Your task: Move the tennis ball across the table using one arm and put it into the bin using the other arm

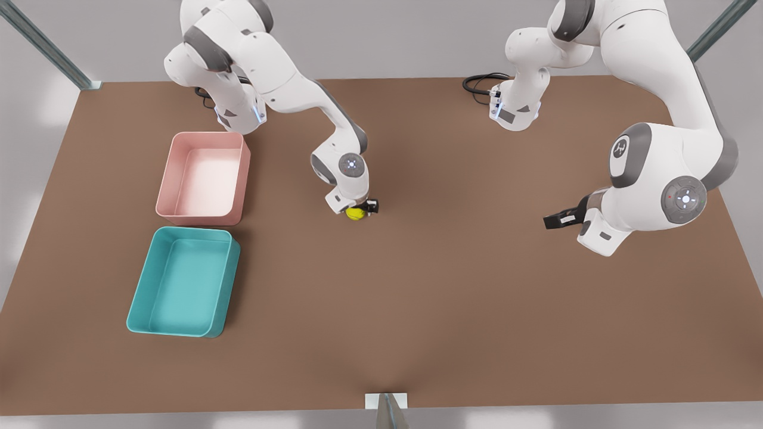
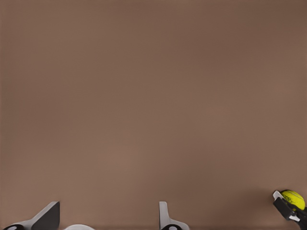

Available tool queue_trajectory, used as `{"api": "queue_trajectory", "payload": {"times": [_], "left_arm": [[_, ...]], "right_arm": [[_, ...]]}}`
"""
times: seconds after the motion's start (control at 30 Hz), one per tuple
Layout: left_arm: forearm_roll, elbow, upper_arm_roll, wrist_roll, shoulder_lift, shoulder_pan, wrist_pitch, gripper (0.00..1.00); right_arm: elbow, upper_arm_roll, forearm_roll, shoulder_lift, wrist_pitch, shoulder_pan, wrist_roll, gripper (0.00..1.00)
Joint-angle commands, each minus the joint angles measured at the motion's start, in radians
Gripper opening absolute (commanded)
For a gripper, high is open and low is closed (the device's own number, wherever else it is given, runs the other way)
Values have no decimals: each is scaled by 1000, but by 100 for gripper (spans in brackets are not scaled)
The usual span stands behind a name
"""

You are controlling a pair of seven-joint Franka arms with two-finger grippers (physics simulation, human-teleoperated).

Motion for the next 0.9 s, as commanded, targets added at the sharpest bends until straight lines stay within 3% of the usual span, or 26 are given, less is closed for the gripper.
{"api": "queue_trajectory", "payload": {"times": [0.0, 0.07, 0.17, 0.2, 0.27, 0.37, 0.53, 0.63, 0.77, 0.8, 0.87], "left_arm": [[1, 0, 1, -7, -1, -1, -2, 100], [1, 0, 1, -8, -1, -1, -2, 100], [1, 0, 1, -8, -1, -2, -2, 100], [1, 0, -1, -8, -1, -2, 0, 100], [1, 0, 1, -8, -1, -2, 0, 100], [1, 0, 1, -8, -1, -1, 0, 100], [1, 0, -1, -11, -1, -4, 0, 100], [1, 2, -1, -11, -1, -2, -2, 100], [1, 2, -1, -10, 0, -1, 0, 100], [1, 0, 1, -10, 0, -1, 0, 100], [1, 0, 1, -10, 0, -2, 0, 100]], "right_arm": [[1, 0, 1, 6, 44, 0, 30, 100], [1, 0, 1, 6, 44, -2, 30, 100], [1, 0, 1, 3, 44, -2, 30, 71], [1, 0, 1, 1, 44, -3, 28, 65], [0, 0, -1, -25, 30, -15, 22, 64], [6, 1, 2, -112, -63, -72, -42, 64], [61, 1, 13, -264, -480, -420, -704, 64], [80, -2, 15, -261, -513, -690, -1067, 64], [127, -8, 13, -223, -550, -862, -1300, 64], [139, -8, 13, -211, -556, -870, -1306, 68], [155, -8, 15, -192, -563, -874, -1311, 100]]}}
